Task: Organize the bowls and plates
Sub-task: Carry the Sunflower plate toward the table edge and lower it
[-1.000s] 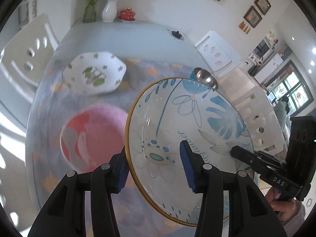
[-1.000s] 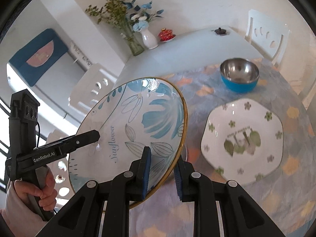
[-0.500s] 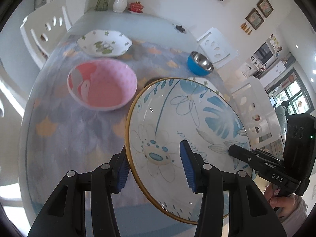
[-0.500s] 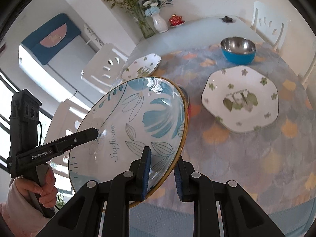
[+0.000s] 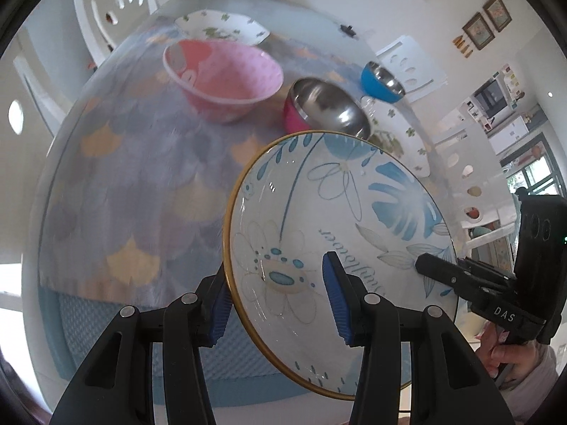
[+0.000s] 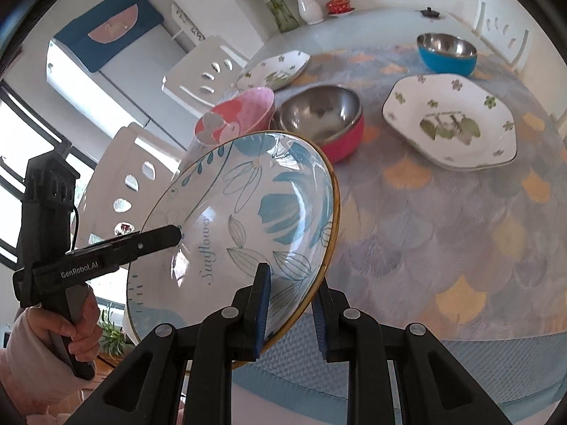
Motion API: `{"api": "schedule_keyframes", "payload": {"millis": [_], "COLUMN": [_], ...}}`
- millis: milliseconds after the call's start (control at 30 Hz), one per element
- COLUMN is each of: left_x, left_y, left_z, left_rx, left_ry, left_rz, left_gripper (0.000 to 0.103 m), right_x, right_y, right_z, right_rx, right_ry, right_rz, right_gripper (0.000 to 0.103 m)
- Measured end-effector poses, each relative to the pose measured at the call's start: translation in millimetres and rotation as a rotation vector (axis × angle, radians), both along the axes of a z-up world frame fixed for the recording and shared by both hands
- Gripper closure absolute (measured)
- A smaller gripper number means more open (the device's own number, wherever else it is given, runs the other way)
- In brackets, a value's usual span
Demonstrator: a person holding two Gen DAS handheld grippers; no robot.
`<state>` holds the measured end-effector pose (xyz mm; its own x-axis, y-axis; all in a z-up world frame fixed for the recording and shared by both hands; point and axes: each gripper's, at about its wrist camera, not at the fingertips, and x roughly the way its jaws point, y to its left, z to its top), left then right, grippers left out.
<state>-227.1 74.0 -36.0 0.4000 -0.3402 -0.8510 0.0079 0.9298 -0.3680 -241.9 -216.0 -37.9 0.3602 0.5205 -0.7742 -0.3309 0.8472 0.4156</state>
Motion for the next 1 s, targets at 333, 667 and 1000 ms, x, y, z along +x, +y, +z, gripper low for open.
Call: {"api": "schedule_keyframes", "payload": {"millis": [333, 667, 1000], "left_x": [-1.6, 2.6, 2.7], "left_y": [1.0, 5.1, 0.0], "left_z": [-33.7, -46.6, -57.8], "left_rx": [0.014, 0.028, 0.04], "left_ry": [0.077, 0.118, 0.15], "left_rz": [-0.006, -0.012, -0.048], "left_gripper": [0.059, 0.059, 0.059], "right_x": [10.2, 18.7, 20.5], "right_y": [8.5, 12.7, 13.7], "right_z": [-25.2, -32.4, -42.1], "right_rx": [-0.039, -0.053, -0.062], "right_ry": [0.06, 0.117, 0.169], "right_rz": [0.012, 0.007, -0.006], "right_gripper": [0.082, 0.082, 0.082]}}
